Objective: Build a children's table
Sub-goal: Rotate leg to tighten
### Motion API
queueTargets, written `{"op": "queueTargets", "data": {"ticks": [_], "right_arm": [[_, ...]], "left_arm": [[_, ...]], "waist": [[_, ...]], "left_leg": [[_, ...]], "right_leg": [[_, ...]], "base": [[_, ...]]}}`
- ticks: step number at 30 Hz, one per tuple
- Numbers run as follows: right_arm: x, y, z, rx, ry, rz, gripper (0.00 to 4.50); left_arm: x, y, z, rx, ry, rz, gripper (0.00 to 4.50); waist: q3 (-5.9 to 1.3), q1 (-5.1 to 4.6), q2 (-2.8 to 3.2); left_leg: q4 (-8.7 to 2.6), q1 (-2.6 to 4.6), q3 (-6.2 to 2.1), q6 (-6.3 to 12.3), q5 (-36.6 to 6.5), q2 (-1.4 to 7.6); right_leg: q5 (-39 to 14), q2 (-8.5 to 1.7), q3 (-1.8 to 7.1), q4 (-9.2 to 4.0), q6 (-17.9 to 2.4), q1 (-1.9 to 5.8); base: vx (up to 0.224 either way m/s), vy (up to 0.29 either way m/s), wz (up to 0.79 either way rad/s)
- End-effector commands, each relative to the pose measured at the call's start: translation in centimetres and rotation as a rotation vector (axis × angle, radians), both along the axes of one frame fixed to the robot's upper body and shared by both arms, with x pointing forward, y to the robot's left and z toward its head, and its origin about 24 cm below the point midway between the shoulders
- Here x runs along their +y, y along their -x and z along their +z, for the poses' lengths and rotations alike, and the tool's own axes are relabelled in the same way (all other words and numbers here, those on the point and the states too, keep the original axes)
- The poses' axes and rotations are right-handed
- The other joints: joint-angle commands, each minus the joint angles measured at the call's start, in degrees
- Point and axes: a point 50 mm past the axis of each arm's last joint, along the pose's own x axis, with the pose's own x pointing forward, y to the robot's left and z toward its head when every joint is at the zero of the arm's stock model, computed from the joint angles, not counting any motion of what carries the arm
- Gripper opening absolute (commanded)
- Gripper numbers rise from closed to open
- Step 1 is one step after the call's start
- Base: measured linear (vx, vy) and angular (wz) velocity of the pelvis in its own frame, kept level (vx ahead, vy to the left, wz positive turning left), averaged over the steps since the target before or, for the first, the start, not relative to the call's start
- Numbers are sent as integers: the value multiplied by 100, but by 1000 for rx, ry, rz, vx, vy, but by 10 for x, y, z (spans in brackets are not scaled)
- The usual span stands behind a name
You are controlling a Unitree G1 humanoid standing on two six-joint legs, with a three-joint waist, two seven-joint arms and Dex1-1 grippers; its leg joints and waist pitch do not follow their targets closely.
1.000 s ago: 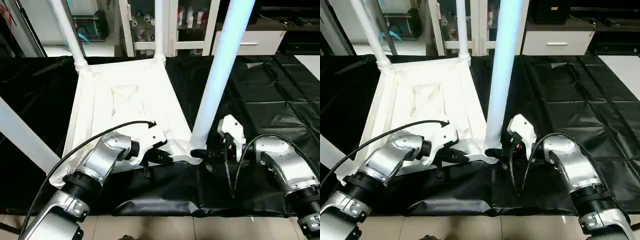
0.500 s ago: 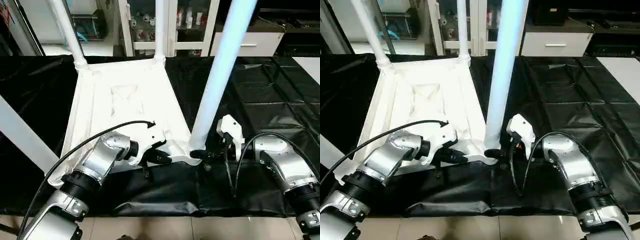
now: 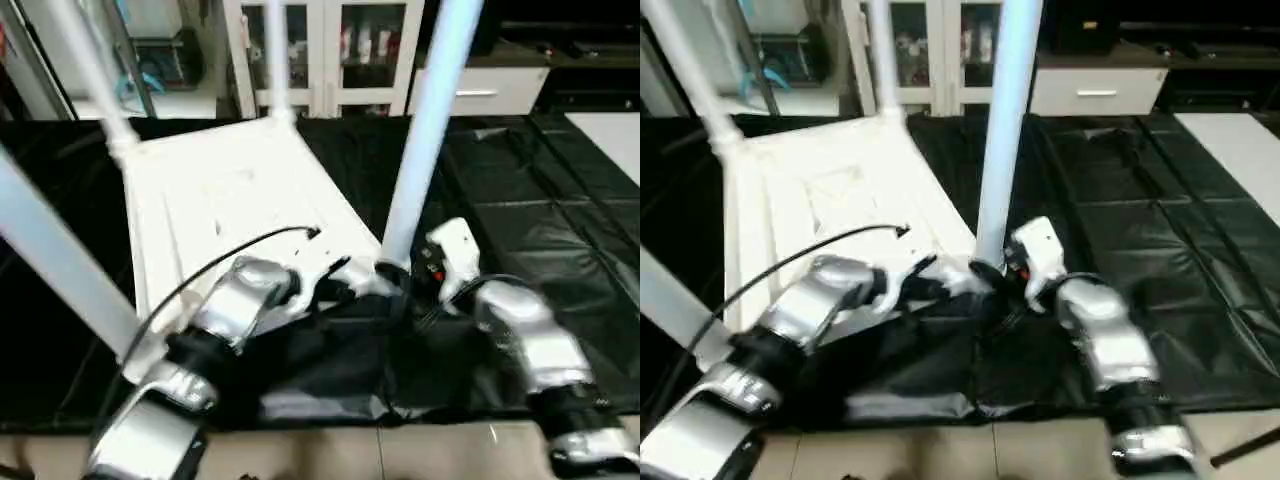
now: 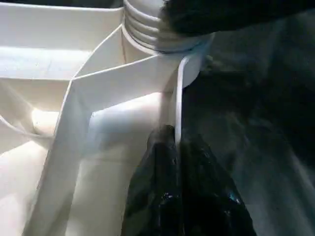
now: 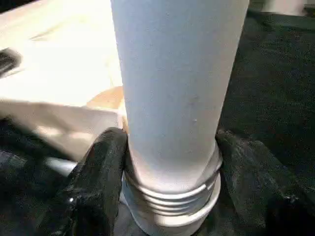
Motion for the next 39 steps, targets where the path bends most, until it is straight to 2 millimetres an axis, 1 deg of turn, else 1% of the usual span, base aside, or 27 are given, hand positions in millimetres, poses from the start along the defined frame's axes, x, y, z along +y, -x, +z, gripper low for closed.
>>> {"op": "queueTargets", "data": {"ticks": [1, 2, 3, 4, 5, 6, 7, 8, 9, 11, 12, 14, 16, 18, 20, 23, 24, 25, 26, 27, 29, 30, 31, 32, 33, 36, 39], "right_arm": [[8, -1, -20, 80, 55, -134, 258], [13, -5, -20, 81, 41, -212, 258], [19, -12, -18, 88, 25, -331, 258], [19, -13, -18, 90, 23, -339, 258], [23, -15, -18, 99, 12, -376, 258], [27, -18, -16, 98, 23, -429, 258], [28, -19, -16, 97, 29, -450, 258], [34, -22, -13, 73, 46, -465, 258], [38, -23, -11, 55, 49, -474, 257], [45, -25, -7, 28, 15, -465, 257], [50, -26, -5, 20, -21, -453, 257], [52, -26, -3, 12, -35, -429, 257], [51, -26, 4, -17, -102, -395, 257], [48, -26, 8, -40, -118, -386, 313], [45, -25, 12, -63, -123, -374, 330], [30, -23, 19, -104, -102, -344, 360], [24, -21, 21, -105, -91, -318, 366], [16, -19, 23, -98, -81, -260, 376], [16, -19, 23, -98, -81, -260, 376], [10, -14, 25, -86, -76, -169, 394], [4, -5, 26, -69, -29, -20, 405], [-1, 1, 27, -59, 7, 74, 405], [-4, 7, 26, -40, 29, 139, 405], [-4, 7, 26, -40, 29, 139, 405], [-17, 24, 27, -2, 64, 320, 405], [-22, 29, 27, 16, 62, 369, 405], [-27, 36, 27, 61, 47, 439, 405]], "left_arm": [[-6, -2, -4, 14, 6, 72, 0], [-8, -5, -4, 2, -3, 99, 0], [-9, -8, -3, -17, -18, 127, 0], [-9, -8, -3, -20, -19, 129, 0], [-10, -9, -3, -30, -26, 140, 0], [-11, -10, -3, -41, -32, 151, 0], [-11, -11, -3, -45, -35, 156, 0], [-12, -12, -3, -50, -39, 167, 0], [-12, -12, -3, -50, -39, 171, 0], [-11, -13, -3, -50, -39, 177, 0], [-9, -14, -3, -52, -40, 181, 0], [-8, -14, -3, -52, -39, 181, 0], [-6, -14, -2, -53, -35, 173, 0], [-6, -14, -2, -54, -34, 164, 0], [-4, -14, -1, -54, -32, 149, 0], [-1, -11, 0, -54, -25, 92, 0], [1, -8, 1, -53, -17, 51, 0], [3, -4, 1, -41, -16, -2, 0], [3, -4, 1, -41, -16, -2, 0], [7, 1, 1, -35, -23, -65, 0], [13, 7, 2, -8, -28, -127, 0], [17, 11, 2, 4, -29, -169, 0], [20, 14, 3, 17, -24, -205, 0], [20, 14, 3, 17, -24, -205, 0], [28, 23, 7, 45, 5, -316, 0], [31, 27, 9, 68, 11, -348, 0], [33, 34, 11, 90, 31, -420, 0]], "waist": [[-304, -1, -81], [-294, -23, -83], [-291, -64, -49], [-312, -111, -57], [-319, -111, -54], [-316, -142, -44], [-316, -142, -44], [-329, -136, -80], [-336, -128, -71], [-341, -115, -101], [-342, -100, -89], [-331, -87, -96], [-318, -89, -93], [-320, -85, -71], [-324, -82, -82], [-349, -49, -81], [-368, -24, -86], [-366, 5, -54], [-370, 14, -64], [-374, 48, -74], [-372, 75, -67], [-359, 96, -38], [-347, 124, -48], [-343, 151, -39], [-340, 191, -33], [-337, 204, -31], [-325, 207, -54]], "left_leg": [[-497, 50, -181, 59, -1569, 245], [-501, 43, -177, 58, -1581, 243], [-511, 44, -185, 9, -1659, 236], [-526, 16, -213, -35, -1675, 229], [-529, 15, -219, -36, -1637, 235], [-522, 26, -200, 0, -1605, 236], [-522, 26, -200, 0, -1605, 236], [-509, 32, -185, 40, -1528, 234], [-499, 25, -177, 80, -1398, 229], [-483, 32, -154, 176, -1289, 227], [-477, 22, -153, 245, -1199, 228], [-483, 13, -153, 324, -1137, 234], [-497, 18, -155, 335, -1263, 246], [-502, 23, -159, 317, -1240, 257], [-499, 22, -155, 320, -1186, 257], [-476, 11, -153, 405, -936, 255], [-449, 2, -146, 500, -693, 263], [-438, -4, -141, 611, -537, 258], [-427, 4, -133, 666, -536, 258], [-417, -3, -134, 752, -539, 274], [-416, 2, -133, 769, -521, 284], [-423, 12, -132, 748, -593, 299], [-429, 20, -128, 719, -704, 308], [-435, 30, -128, 684, -747, 321], [-448, 54, -127, 582, -914, 328], [-458, 37, -125, 525, -896, 327], [-465, 48, -125, 435, -1021, 326]], "right_leg": [[-1802, -275, 144, -493, -1210, 142], [-1782, -269, 147, -498, -1212, 127], [-1800, -272, 149, -496, -1231, 108], [-1787, -273, 131, -484, -1205, 148], [-1716, -277, 124, -485, -1191, 160], [-1468, -268, 133, -487, -1265, 130], [-1468, -268, 133, -487, -1265, 130], [-1312, -265, 136, -477, -1290, 142], [-1146, -278, 146, -458, -1347, 144], [-964, -278, 148, -452, -1395, 148], [-873, -292, 150, -441, -1424, 168], [-866, -292, 146, -439, -1434, 178], [-1051, -293, 145, -456, -1408, 180], [-1014, -287, 146, -448, -1411, 173], [-883, -280, 148, -439, -1432, 177], [-558, -283, 152, -402, -1460, 204], [-241, -287, 158, -362, -1504, 206], [-15, -275, 155, -338, -1562, 211], [55, -269, 148, -333, -1589, 207], [106, -286, 150, -323, -1640, 215], [103, -280, 147, -315, -1653, 209], [29, -270, 140, -325, -1650, 199], [-73, -265, 145, -330, -1641, 195], [-132, -268, 150, -331, -1630, 182], [-285, -267, 155, -352, -1607, 171], [-183, -265, 165, -322, -1617, 165], [-410, -277, 172, -339, -1616, 160]], "base": [[0, 0, 0], [0, 0, 0], [0, 0, 0], [0, 0, 0], [0, 0, 0], [0, 0, 0], [0, 0, 0], [0, 0, 0], [0, 0, 0], [0, 0, 0], [0, 0, 0], [0, 0, 0], [0, 0, 0], [0, 0, 0], [0, 0, 0], [0, 0, 0], [0, 0, 0], [0, 0, 0], [0, 0, 0], [0, 0, 0], [0, 0, 0], [0, 0, 0], [0, 0, 0], [0, 0, 0], [0, 0, 0], [0, 0, 0], [0, 0, 0]]}}
